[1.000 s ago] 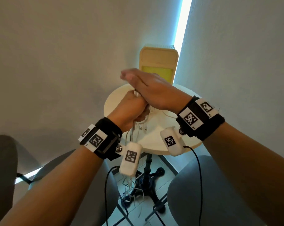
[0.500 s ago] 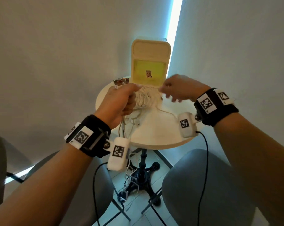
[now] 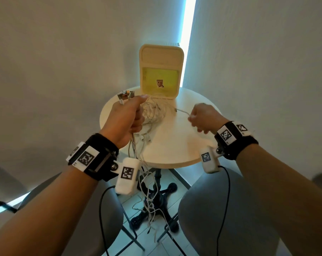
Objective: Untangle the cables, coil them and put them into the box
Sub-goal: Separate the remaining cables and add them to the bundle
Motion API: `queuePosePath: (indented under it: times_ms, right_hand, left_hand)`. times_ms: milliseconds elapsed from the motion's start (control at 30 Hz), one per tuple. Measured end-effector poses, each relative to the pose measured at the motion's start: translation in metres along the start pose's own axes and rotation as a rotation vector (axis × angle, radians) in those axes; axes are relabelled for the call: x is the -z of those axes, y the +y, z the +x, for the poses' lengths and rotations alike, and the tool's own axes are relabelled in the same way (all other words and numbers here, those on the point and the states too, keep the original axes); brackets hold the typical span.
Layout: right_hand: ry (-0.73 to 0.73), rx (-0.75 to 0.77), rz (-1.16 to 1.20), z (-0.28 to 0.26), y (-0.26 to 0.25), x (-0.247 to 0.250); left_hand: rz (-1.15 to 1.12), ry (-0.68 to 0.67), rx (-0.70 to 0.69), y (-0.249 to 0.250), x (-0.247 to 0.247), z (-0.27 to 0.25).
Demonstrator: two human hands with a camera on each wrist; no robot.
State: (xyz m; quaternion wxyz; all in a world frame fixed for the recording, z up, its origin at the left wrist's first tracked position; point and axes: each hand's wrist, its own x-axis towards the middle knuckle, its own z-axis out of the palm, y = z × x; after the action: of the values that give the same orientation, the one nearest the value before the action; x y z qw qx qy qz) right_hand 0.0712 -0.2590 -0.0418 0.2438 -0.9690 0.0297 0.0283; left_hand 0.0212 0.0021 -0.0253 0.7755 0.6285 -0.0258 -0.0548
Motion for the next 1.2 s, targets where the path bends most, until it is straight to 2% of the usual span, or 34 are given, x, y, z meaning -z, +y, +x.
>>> queuePosePath:
  times_ms: [100, 167, 233, 433, 533, 600, 667, 767, 833, 933, 967, 1100, 1200]
  right_hand:
    - [0.202, 0.106, 0.440, -0.009, -0.010, 0.016]
    - [0.197, 0.201, 0.644, -0.023, -0.024, 0.026]
    - [0.104, 0.296, 0.717, -0.038, -0.039, 0.033]
    - [-0.286, 0.517, 0.603, -0.071, -0.055, 0.036]
    - [-0.476, 0.548, 0.477, -0.078, -0.052, 0.040]
    - [-0.553, 0.515, 0.338, -0.077, -0.046, 0.038]
    - [-0.527, 0.457, 0.186, -0.071, -0.038, 0.031]
    - [-0.350, 0.392, -0.028, -0.057, -0.031, 0.029]
    - [-0.229, 0.366, -0.084, -0.051, -0.036, 0.038]
    - [-0.013, 0.393, 0.150, -0.047, -0.059, 0.050]
    - [0.000, 0.407, 0.223, -0.047, -0.069, 0.049]
    - [-0.159, 0.416, 0.384, -0.047, -0.102, 0.025]
    - [-0.080, 0.427, 0.488, -0.044, -0.097, 0.018]
  left_hand:
    - [-0.021, 0.017, 0.013, -0.003, 0.001, 0.003]
    - [-0.027, 0.023, 0.026, -0.002, -0.003, 0.004]
    - [0.000, -0.015, 0.043, 0.001, -0.010, 0.005]
    - [-0.088, -0.085, 0.093, 0.014, -0.014, 0.034]
    - [-0.099, -0.052, 0.109, 0.029, -0.007, 0.050]
    - [-0.106, -0.030, 0.104, 0.039, -0.002, 0.057]
    - [-0.119, -0.038, 0.095, 0.047, 0.001, 0.061]
    - [-0.084, -0.067, 0.060, 0.049, -0.001, 0.061]
    - [-0.055, -0.074, 0.031, 0.045, -0.006, 0.057]
    - [-0.051, -0.082, -0.001, 0.040, -0.014, 0.051]
    - [-0.055, -0.089, -0.011, 0.040, -0.017, 0.048]
    - [-0.013, -0.086, -0.026, 0.045, -0.031, 0.036]
    - [-0.084, -0.110, -0.012, 0.047, -0.023, 0.043]
